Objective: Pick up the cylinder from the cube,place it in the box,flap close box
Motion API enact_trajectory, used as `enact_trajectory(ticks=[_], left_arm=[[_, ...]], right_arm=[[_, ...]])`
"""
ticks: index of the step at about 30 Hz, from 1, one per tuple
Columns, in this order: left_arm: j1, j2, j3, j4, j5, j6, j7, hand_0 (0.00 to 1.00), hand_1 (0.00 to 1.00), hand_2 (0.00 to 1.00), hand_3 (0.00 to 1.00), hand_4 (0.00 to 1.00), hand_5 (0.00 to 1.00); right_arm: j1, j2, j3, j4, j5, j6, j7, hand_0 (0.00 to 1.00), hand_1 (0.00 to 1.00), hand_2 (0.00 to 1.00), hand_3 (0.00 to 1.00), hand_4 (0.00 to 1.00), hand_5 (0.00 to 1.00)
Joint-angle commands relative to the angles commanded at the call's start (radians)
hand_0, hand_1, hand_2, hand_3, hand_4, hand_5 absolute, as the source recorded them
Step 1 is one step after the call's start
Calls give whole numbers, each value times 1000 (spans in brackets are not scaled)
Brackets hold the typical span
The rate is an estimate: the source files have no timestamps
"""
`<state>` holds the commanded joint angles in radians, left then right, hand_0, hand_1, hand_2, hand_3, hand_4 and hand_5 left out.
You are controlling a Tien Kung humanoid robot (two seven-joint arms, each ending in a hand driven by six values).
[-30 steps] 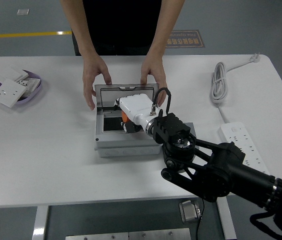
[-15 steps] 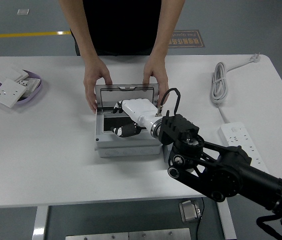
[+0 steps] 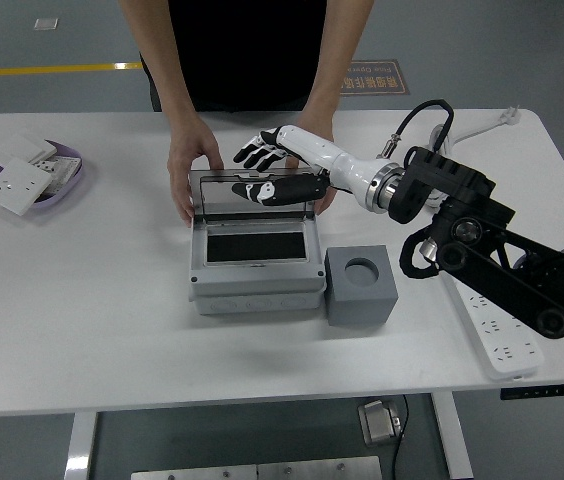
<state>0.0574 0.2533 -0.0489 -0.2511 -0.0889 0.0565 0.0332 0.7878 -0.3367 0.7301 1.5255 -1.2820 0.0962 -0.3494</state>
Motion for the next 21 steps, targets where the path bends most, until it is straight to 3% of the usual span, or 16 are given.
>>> enact_trajectory(ticks=[6,11,17,21], left_arm=[[-5,2,12,-1,-8,0,-1,566,614,575,599,712,213],[-12,5,15,-2,-8,0,-1,566,614,574,599,712,213],[-16,7,20,-2,-8,0,0,566,614,574,599,712,214],[-17,6,17,-2,-6,0,0,566,614,574,599,712,214]], right_arm=[[80,79,-34,-138,151,4,7,760,683,715,715,752,413],[134,143,-44,-269,148,-19,38,752,677,708,713,746,409],[157,171,-72,-398,122,-43,53,754,677,704,711,740,408],[138,155,-110,-388,83,-51,42,759,675,699,704,738,409]])
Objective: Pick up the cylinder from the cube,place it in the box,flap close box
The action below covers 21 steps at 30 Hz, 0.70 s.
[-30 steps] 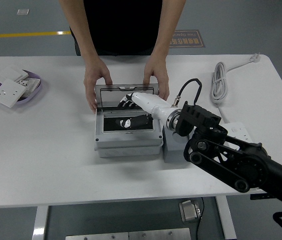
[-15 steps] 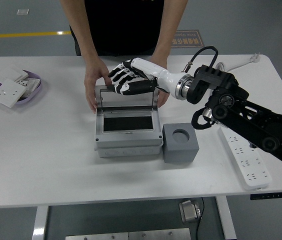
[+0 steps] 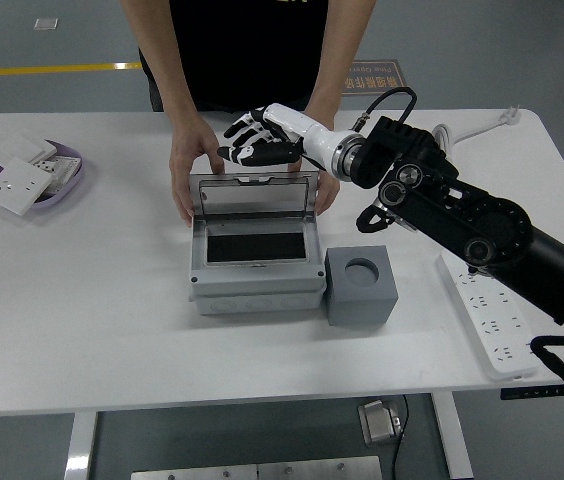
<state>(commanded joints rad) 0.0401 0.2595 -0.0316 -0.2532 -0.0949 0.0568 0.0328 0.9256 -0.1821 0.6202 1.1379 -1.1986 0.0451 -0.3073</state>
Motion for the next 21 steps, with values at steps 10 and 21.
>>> enact_trajectory(ticks=[10,21], left_arm=[[4,-3,-10,0,8,1,0,566,614,574,599,711,213],[5,-4,-23,0,18,2,-1,566,614,574,599,711,213]], right_arm=[[-64,-113,-41,215,-184,-13,-71,745,671,696,705,734,411],[-122,-153,-138,438,-364,-36,-135,742,667,700,707,729,410]])
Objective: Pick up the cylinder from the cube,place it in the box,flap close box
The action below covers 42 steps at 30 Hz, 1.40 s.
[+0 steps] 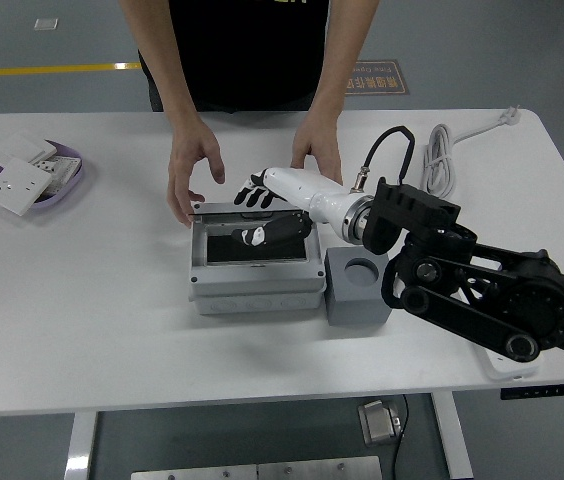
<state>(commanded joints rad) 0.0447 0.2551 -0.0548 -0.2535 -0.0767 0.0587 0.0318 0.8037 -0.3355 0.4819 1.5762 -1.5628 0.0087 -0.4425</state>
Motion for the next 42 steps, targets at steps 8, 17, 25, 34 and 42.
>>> enact_trajectory(ticks=[8,17,25,34,42], left_arm=[[1,-2,-3,0,2,0,0,566,614,574,599,710,211],[3,-1,-5,2,4,0,0,566,614,574,598,709,211],[9,-1,6,3,-8,0,1,566,614,574,598,708,209],[23,-7,15,6,-24,-2,2,566,614,574,598,708,209],[28,-8,24,9,-37,-2,2,566,614,574,598,707,208]], right_arm=[[-73,25,-19,5,15,-25,0,739,671,700,710,700,425],[-121,-8,99,-29,133,-59,47,747,672,699,711,683,442],[-192,-112,284,70,107,-54,60,742,670,699,710,644,445],[-311,-88,515,-116,-82,-158,184,737,664,697,700,670,447],[-335,-55,696,-318,-290,-250,211,733,659,684,685,656,454]])
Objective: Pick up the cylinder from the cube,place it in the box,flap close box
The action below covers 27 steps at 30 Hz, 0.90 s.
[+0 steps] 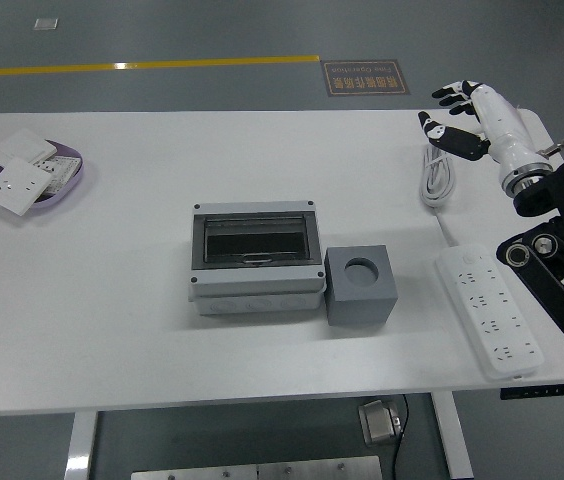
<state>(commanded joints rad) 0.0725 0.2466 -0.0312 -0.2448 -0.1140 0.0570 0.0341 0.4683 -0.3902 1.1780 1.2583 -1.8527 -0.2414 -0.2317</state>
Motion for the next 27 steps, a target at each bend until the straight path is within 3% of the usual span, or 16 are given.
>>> enact_trajectory(ticks=[2,5,7,8,11,17,27], left_arm=[[-1,0,1,0,-1,0,0,566,613,574,598,707,209],[0,-1,4,-1,-3,-1,0,566,613,574,598,707,209],[1,-2,5,-1,-4,-1,0,566,613,574,598,707,209],[1,-2,6,-1,-5,-1,0,566,613,574,598,707,209],[3,-2,9,0,-9,-1,1,566,613,574,598,707,209],[4,-1,6,-1,-9,-1,1,566,614,574,598,707,209],[9,-1,-5,-1,2,-1,1,566,614,574,597,707,209]], right_arm=[[-1,7,25,-45,-27,-8,7,718,658,679,677,676,397],[-3,17,51,-107,-35,-17,19,718,658,679,677,676,397],[-5,21,60,-127,-31,-19,26,718,658,679,677,676,397],[-7,23,65,-134,-26,-21,30,706,652,662,671,786,268],[-14,25,77,-139,-12,-26,42,706,652,662,671,786,268],[-37,29,99,-89,-29,-24,60,695,645,658,668,780,264],[-83,18,119,95,27,32,43,702,642,649,666,781,262]])
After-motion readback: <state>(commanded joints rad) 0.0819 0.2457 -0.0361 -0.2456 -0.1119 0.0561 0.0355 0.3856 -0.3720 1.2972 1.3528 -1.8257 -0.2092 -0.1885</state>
